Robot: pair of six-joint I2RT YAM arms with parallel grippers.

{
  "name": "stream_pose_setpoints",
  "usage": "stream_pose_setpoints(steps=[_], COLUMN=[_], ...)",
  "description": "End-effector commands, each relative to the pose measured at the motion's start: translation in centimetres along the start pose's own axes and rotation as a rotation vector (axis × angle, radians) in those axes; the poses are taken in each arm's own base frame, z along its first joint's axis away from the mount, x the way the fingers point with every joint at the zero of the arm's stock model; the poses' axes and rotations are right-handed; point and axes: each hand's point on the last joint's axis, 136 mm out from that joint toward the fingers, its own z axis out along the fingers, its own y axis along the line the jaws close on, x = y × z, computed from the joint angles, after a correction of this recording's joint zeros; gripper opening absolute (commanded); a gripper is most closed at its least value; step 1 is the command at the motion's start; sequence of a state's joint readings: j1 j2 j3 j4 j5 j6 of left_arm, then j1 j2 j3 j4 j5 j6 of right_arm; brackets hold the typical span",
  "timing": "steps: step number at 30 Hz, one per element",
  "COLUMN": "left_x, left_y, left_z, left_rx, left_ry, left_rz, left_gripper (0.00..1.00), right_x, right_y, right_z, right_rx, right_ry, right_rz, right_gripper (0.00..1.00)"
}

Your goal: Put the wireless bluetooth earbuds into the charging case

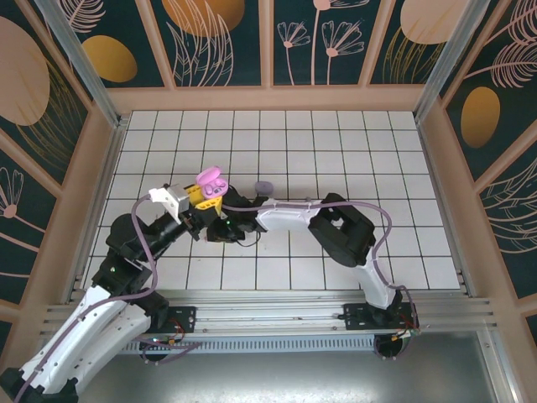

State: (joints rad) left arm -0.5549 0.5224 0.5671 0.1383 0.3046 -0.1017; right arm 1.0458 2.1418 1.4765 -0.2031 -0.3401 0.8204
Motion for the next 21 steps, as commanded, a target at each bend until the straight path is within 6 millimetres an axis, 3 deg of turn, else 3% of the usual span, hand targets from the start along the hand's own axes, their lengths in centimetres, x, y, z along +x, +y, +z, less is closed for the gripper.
stream_pose_setpoints(steps=[1,6,14,21], left_x=[-1.6,-1.4,-1.9,-1.9], left_y=[0.0,0.1,0.1,0.1], left_z=[-0.6,-0.9,-1.3,-1.6], left_rx=[-0.016,-0.027,-0.037,-0.039], left_ry=[-0.031,-0.013,-0.02,-0.018], left_rz=[0.019,0.027,0.034,0.036], left_gripper=[0.11,0.11,0.11,0.11], right_x=[-0.1,-0.3,-0.5,-0.3], right_y=[0.0,-0.4,0.5,-0.1], right_z=[0.3,0.7,1.5,2.4], right_rx=[0.038,0.086,0.13,0.178], right_ry=[0.015,0.017,0.028,0.057], right_rz=[-0.01,-0.007,-0.045,-0.042], right_gripper=[0.23,0.28,0.35,0.36])
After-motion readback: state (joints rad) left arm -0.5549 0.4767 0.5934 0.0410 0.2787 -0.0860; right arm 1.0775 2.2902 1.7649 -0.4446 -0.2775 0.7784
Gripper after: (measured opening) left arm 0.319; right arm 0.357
